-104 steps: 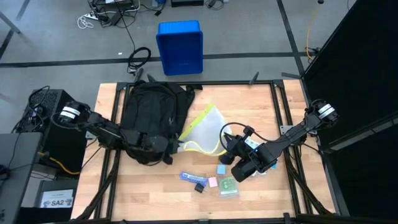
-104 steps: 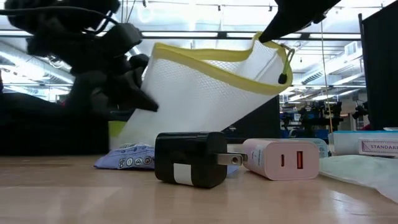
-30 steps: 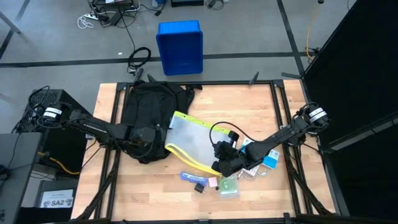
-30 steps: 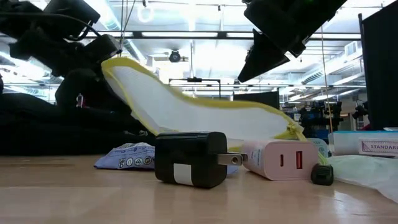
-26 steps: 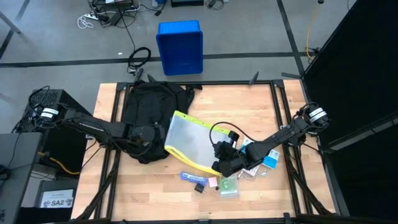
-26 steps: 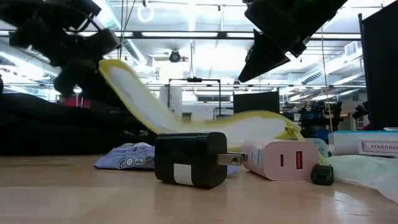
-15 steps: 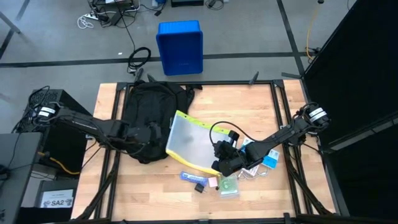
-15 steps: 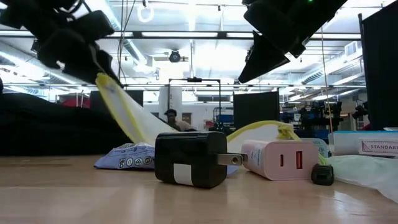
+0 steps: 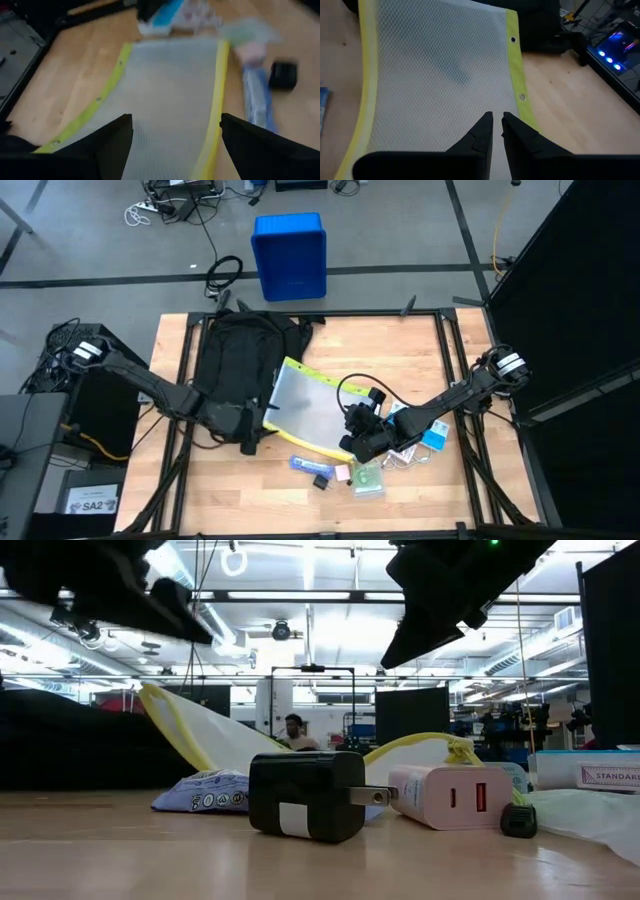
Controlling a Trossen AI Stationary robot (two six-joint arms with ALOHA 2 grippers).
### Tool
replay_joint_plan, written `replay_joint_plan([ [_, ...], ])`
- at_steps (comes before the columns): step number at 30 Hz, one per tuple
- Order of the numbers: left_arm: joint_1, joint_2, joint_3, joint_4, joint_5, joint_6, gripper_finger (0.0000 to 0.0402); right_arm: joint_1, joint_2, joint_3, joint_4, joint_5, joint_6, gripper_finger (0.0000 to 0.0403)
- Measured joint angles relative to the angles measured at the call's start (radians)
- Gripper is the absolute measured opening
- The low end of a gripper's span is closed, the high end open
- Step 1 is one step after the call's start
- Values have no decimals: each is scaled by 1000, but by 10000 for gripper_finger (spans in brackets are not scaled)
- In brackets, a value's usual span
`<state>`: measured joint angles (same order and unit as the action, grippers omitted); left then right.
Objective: Unpack backpack
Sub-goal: Open the zip lock bag
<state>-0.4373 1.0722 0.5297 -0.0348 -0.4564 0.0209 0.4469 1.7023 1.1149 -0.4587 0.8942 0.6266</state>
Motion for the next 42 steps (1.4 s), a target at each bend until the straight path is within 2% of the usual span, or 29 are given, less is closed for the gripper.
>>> replay_joint_plan([
  [3,-18,109,32,-6,-36,58,276,0,0,0,0,1,-1,29],
  [7,-46,256,175,-105,-87,101,262,-4,0,0,-3,1,-1,33],
  [13,-115,448,428,-445,-147,56,248,-4,0,0,-17,2,-2,36],
  [18,-153,533,577,-740,-162,-32,248,-4,0,0,-17,2,-2,35],
  [28,-151,579,563,-784,-167,-26,248,-4,0,0,-14,2,-2,36],
  [36,-142,658,563,-776,-289,23,248,-4,0,0,-14,2,-2,45],
  [42,-125,663,563,-769,-309,22,247,-4,0,0,-14,2,-2,41],
])
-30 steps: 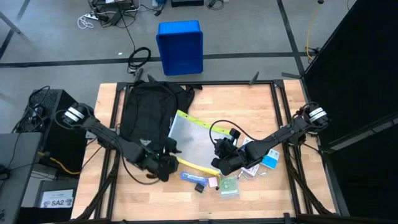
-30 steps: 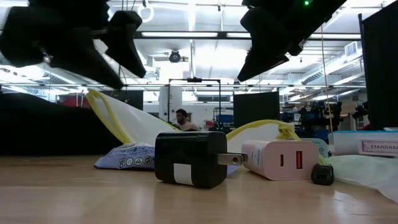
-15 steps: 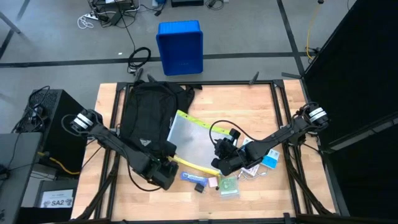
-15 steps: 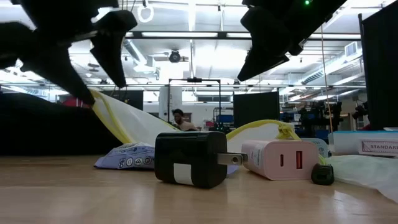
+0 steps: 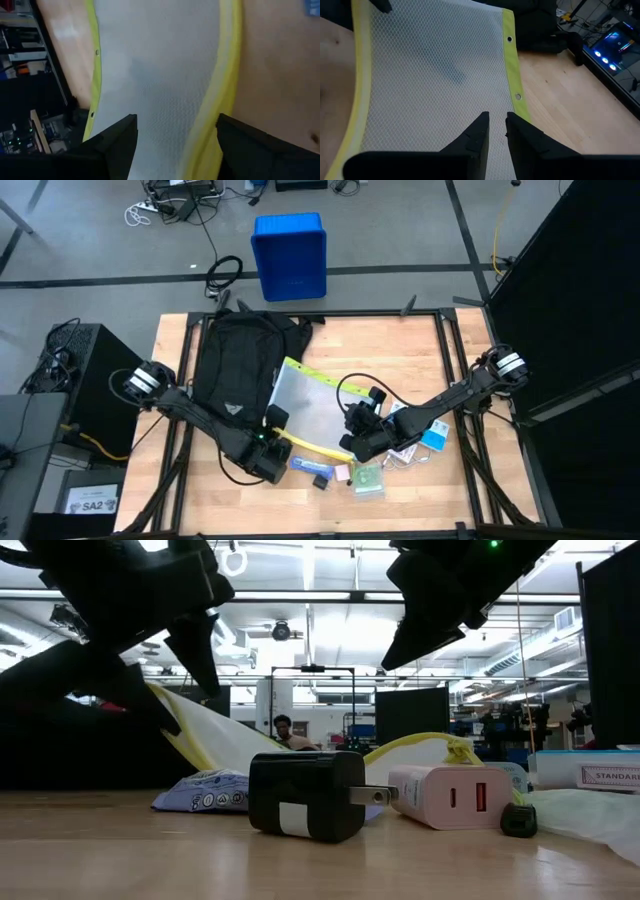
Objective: Unpack backpack
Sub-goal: Open the zip lock bag
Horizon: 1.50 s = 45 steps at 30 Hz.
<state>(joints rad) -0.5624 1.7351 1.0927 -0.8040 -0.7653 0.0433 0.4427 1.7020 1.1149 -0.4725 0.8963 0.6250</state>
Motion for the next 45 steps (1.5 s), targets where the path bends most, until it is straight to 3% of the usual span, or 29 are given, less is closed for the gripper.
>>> replay_joint_plan([
  [38,82,5,-1,30,-38,-59,232,0,0,0,0,0,1,37],
  [41,85,5,-1,38,-39,-58,198,0,0,0,0,0,1,41],
  [45,87,5,-1,34,-30,-51,82,0,0,0,0,0,1,43],
])
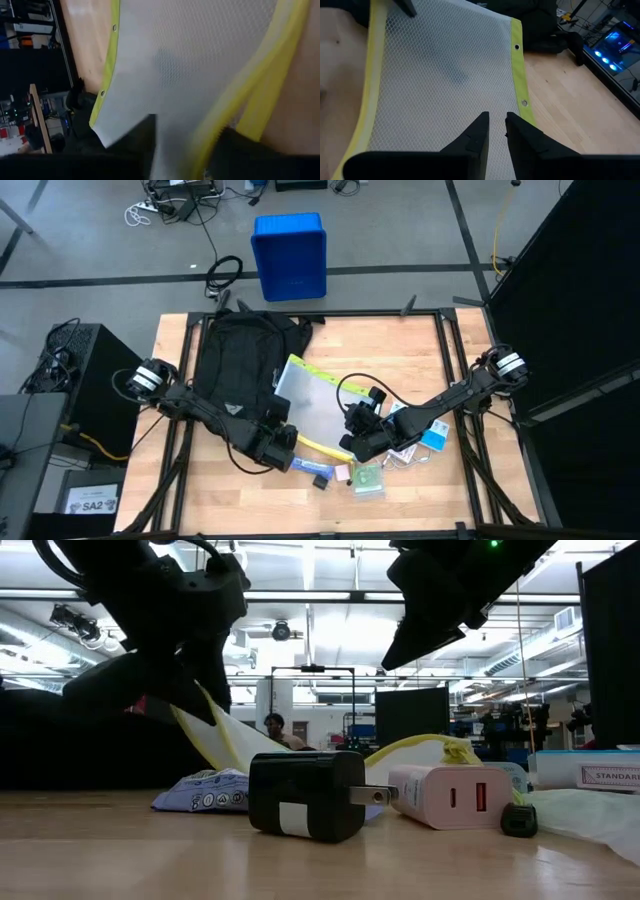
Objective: Unpack backpack
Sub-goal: Open the zip lock bag
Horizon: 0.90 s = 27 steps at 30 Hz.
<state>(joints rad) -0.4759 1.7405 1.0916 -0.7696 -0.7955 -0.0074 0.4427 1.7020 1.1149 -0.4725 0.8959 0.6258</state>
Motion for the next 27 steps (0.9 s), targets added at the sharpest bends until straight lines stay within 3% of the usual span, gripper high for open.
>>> replay_joint_plan([
  [3,0,0,0,1,24,-2,14,0,0,0,0,0,0,40],
  [10,13,0,0,0,-18,-162,1,0,0,0,0,0,0,31],
  [16,25,0,0,31,-165,-336,0,0,0,0,5,29,-1,31],
  [23,56,0,0,135,-202,-344,0,22,0,0,101,23,-94,40],
  [27,74,0,0,189,-236,-338,0,42,0,0,220,-39,-198,53],
])
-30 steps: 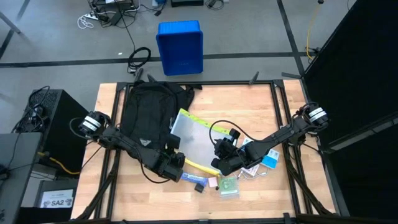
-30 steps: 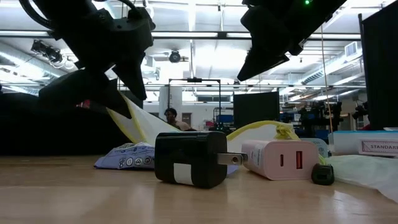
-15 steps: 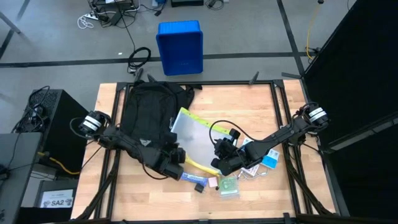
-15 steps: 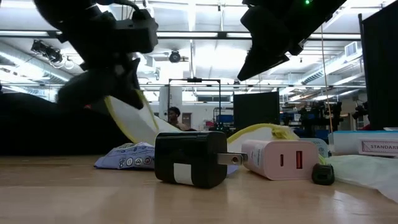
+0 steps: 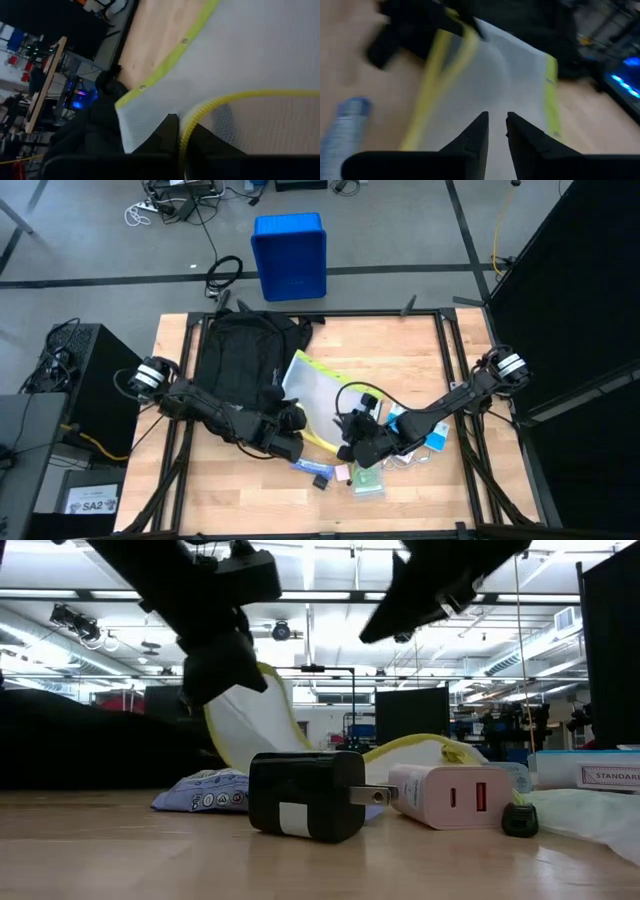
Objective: Unpack backpack
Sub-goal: Open the zip lock bag
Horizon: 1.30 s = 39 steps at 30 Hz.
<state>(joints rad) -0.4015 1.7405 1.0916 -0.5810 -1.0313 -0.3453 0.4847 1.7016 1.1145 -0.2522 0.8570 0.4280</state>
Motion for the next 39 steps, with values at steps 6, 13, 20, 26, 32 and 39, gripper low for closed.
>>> replay_joint_plan([
  [6,17,0,41,10,-28,11,0,22,25,0,47,-40,-49,106],
  [13,16,-2,93,12,-45,48,0,23,142,0,105,-50,-101,216],
  [20,23,-2,94,10,-30,46,0,44,143,0,188,-54,-116,282],
  [26,29,-2,94,9,-27,45,0,58,144,0,104,-72,-19,270],
  [32,29,-2,94,6,-26,45,0,51,144,0,-73,-61,140,226],
  [39,29,-2,94,-62,-25,-5,0,5,144,0,-290,13,302,154],
])
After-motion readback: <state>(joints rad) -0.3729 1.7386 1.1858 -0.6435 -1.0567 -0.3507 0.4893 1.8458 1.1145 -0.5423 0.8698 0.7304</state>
